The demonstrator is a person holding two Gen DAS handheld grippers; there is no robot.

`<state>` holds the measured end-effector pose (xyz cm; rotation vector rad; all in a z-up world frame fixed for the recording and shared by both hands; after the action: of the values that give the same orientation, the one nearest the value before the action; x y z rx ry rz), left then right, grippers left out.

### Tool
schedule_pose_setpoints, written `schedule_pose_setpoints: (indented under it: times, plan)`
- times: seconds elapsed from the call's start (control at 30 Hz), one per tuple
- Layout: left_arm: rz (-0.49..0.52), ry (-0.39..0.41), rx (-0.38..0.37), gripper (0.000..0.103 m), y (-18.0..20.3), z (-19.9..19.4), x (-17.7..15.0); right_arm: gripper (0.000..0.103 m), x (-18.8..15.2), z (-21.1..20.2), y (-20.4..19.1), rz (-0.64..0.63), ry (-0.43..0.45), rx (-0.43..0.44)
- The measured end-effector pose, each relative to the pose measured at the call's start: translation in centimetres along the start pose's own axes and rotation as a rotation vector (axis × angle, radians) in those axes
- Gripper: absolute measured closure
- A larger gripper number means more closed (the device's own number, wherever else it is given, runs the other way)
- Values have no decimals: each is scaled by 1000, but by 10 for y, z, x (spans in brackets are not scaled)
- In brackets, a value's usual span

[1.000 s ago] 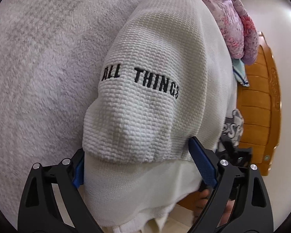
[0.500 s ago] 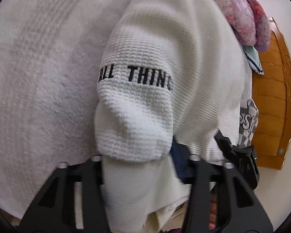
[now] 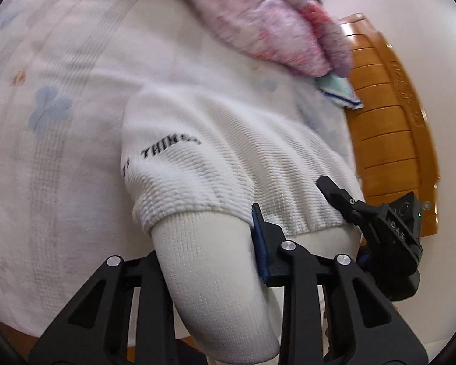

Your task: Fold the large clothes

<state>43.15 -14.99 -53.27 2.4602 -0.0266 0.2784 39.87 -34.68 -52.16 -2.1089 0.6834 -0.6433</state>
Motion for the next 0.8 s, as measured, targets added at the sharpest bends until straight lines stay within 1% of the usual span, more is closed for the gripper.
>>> schedule_pose_setpoints:
  times: [0.07,0.1,0.13,0.2,0.23,0.27,0.3,0.37,0.4,0.43,0.47,0.5,0.53,0.57,0.6,0.63,0.67,0.7,0.73,0.77,0.8]
  plan:
    - [18,36,-30,75,34,-6,2,75,13,-27,-4,-32,29,24]
    - [44,55,-45,75,58,-4,3,75,19,-35,-5,-47,40,30]
    - [73,66,-50,75,72,-4,1,75,31,-54,-4,-57,64,42]
    - [119,91,-73,75,117,6,-1,75,45,-80,-1,-73,94,63]
    - [133,102,-85,75,136,14,0,75,60,-102,5,-76,122,80]
    - [170,119,-91,75,162,22,-4,75,70,-115,10,-78,132,97]
    - [204,140,-109,75,189,32,-7,75,87,-135,16,-92,154,111]
    - [237,178,-135,75,231,48,-12,75,120,-170,29,-113,189,142]
    - [258,197,-148,75,256,59,-14,75,137,-190,37,-129,204,147]
    - [270,228,-179,75,290,75,-19,75,153,-208,45,-145,218,150]
    - [280,242,-193,75,309,87,-21,75,174,-231,55,-175,232,147]
    - [296,264,-222,75,338,104,-30,75,187,-249,64,-197,245,139]
    - [303,282,-245,75,355,115,-36,75,198,-267,73,-219,260,136]
    - [331,304,-262,75,374,131,-46,75,210,-289,88,-247,274,140]
    - [381,326,-269,75,395,153,-61,75,216,-308,105,-260,282,130]
    - [412,343,-268,75,406,170,-71,75,223,-325,131,-259,282,111]
    - [440,345,-254,75,415,195,-84,75,225,-331,157,-264,268,78]
    - [447,292,-226,74,419,232,-102,75,225,-333,181,-250,253,35]
    - [456,240,-196,74,418,261,-115,75,224,-333,213,-210,229,-13]
    - [468,199,-163,74,414,288,-130,75,220,-329,255,-145,186,-54]
    - [477,129,-113,73,406,323,-151,75,212,-322,297,-84,138,-121]
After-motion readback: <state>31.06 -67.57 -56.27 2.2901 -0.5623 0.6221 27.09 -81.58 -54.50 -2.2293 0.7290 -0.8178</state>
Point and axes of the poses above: each gripper's, at about its wrist camera, not at the fingertips, and z roughly the way its jaws point, y to its right, x to its top, the point moved 8 cm from there along z, roughly the way its jaws point, and after that the axes turned 4 degrees about -z, right-handed, at the moved point
